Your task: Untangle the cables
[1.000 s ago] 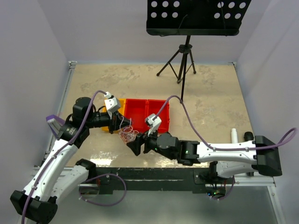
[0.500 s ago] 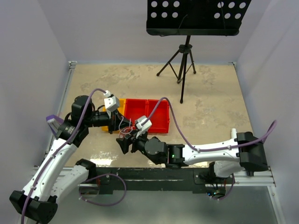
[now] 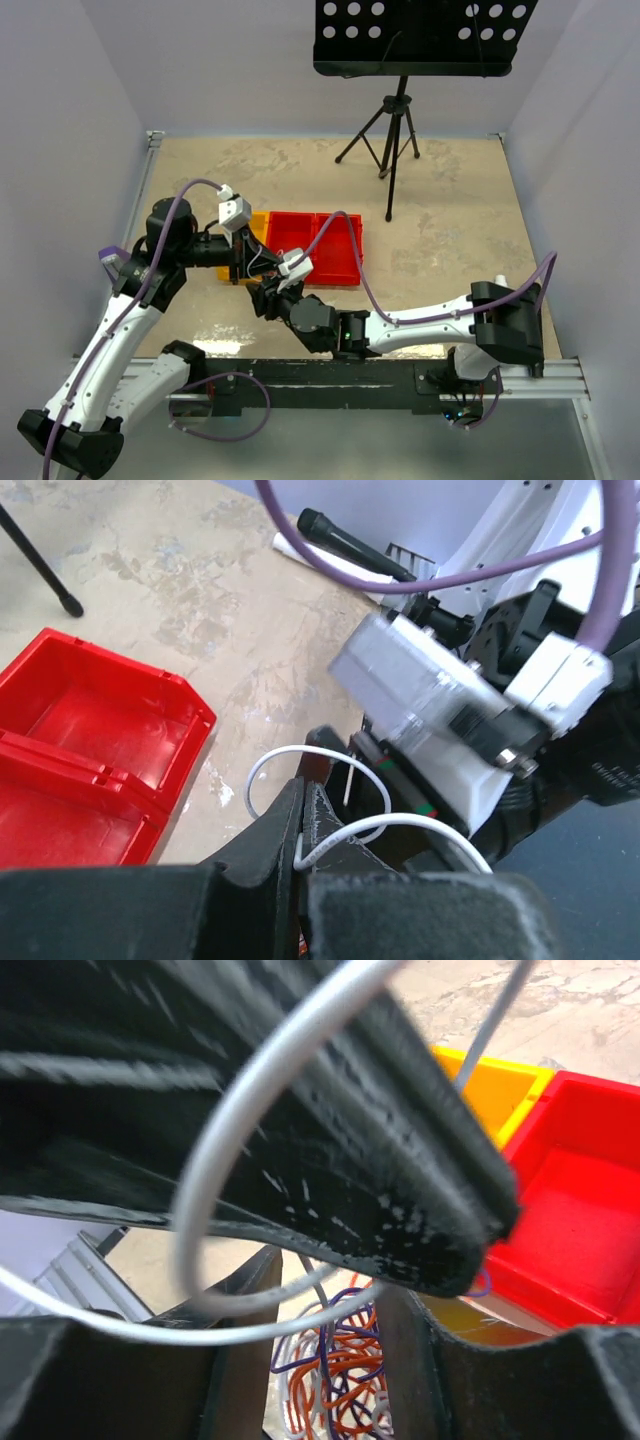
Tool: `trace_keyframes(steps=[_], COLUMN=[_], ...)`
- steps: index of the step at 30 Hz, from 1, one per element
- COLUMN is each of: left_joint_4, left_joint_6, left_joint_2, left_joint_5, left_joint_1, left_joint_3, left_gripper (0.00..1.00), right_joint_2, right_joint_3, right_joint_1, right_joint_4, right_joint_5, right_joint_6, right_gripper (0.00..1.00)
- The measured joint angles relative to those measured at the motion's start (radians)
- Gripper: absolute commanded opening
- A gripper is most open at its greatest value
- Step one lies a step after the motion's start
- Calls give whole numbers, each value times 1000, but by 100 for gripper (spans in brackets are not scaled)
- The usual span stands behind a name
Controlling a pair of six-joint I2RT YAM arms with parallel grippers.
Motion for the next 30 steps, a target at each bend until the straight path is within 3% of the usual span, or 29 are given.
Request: trace_keyframes(steps=[10, 16, 20, 27, 30], left_joint_4=[-31, -58, -44, -45, -44], left_joint_6=[-51, -67, -73, -73, -66], left_joint_2=[27, 94, 100, 103, 116], left_joint_5=[4, -23, -68, -161, -211], left_joint_1=[5, 4, 4, 4, 4], left_joint_3=[118, 343, 483, 558, 595], left_gripper=[2, 0, 0, 0, 0], right_joint_2=[47, 48, 48, 21, 16], right_joint_3=[6, -32, -31, -37, -44], right_joint_1=[-1, -1, -1, -1, -1], right_joint_4=[42, -12, -74, -154, -204], right_joint_5=[-46, -74, -80, -99, -109], right_joint_6=[43, 103, 129, 170, 185], right_gripper=[42, 45, 51, 64, 65])
